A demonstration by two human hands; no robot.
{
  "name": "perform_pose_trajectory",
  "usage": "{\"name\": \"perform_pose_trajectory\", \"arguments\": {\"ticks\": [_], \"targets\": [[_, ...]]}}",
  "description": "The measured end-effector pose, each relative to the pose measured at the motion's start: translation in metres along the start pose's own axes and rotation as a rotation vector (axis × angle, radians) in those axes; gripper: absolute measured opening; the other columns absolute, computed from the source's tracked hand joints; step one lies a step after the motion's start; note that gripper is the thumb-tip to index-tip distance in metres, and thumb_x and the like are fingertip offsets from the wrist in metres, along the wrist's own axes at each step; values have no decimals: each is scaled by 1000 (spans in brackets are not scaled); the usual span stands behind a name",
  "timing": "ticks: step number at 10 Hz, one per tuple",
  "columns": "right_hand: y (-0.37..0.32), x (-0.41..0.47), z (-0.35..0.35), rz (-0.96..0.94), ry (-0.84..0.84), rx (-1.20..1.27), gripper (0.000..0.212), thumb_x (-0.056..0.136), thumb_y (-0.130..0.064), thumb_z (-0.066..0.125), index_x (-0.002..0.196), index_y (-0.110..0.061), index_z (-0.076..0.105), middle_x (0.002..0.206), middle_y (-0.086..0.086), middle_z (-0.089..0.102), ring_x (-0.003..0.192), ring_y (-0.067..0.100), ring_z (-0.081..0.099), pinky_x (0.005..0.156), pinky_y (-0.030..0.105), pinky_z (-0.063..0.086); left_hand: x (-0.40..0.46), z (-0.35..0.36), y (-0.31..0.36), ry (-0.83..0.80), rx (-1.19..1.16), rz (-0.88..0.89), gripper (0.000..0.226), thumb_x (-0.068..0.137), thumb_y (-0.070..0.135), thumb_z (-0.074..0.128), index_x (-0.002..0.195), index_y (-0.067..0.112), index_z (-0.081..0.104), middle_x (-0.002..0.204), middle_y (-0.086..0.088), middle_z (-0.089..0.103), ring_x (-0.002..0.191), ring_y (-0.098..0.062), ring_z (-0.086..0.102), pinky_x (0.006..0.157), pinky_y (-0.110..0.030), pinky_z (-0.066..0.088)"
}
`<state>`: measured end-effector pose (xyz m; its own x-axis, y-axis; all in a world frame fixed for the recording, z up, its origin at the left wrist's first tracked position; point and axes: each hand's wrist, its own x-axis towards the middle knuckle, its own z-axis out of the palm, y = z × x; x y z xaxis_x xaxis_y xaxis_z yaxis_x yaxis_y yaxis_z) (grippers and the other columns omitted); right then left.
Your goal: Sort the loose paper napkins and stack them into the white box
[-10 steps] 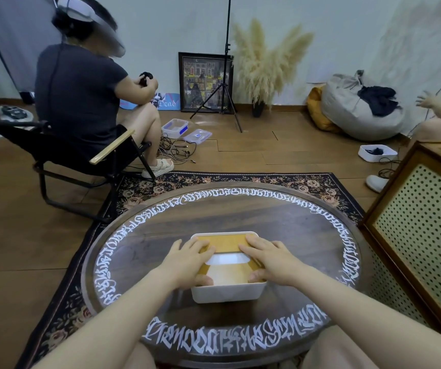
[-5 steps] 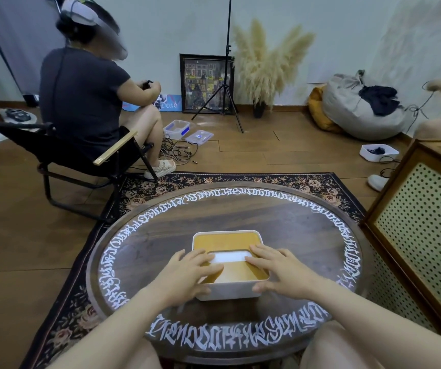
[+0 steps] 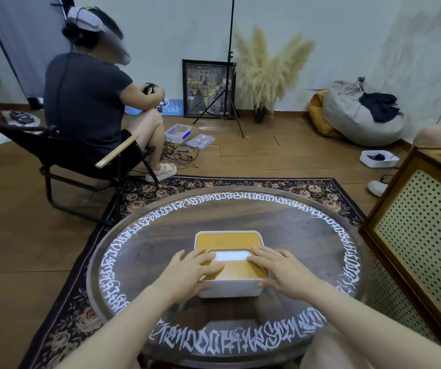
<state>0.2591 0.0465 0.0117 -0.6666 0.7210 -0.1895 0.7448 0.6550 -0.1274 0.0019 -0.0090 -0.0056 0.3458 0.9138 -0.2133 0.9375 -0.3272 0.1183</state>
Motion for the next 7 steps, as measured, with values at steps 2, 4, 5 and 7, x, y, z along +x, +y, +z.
{"name": "perform_pose_trajectory", "arguments": {"ticks": [2,4,5,7], "targets": [[5,6,-2,5,4,11,63,95,-41,52,150,-31,24,161,-8,7,147,5,3,116,28,7,7,-3,0,6,-28,-22,50,99,41,43,146,45,25,159,12,14,147,-12,0,117,-51,9],[2,6,-5,17,-22,8,62,95,-41,52,150,-31,24,161,-7,6,147,6,4,117,30,8,8,-10,3,-6,48,-27,52,97,43,45,146,43,26,157,10,21,146,-14,7,113,-49,18],[-1,6,-12,30,-58,-15,63,95,-42,52,150,-30,24,161,-7,8,147,8,6,117,33,10,8,-15,7,-3,77,-36,55,95,43,48,146,41,27,154,6,26,144,-15,14,109,-46,23],[-6,11,-35,51,-139,-41,66,91,-46,56,148,-27,29,154,-6,32,140,15,29,107,35,26,13,-42,18,-54,48,-110,52,91,40,55,140,31,43,141,2,43,128,-21,42,97,-39,41]]}}
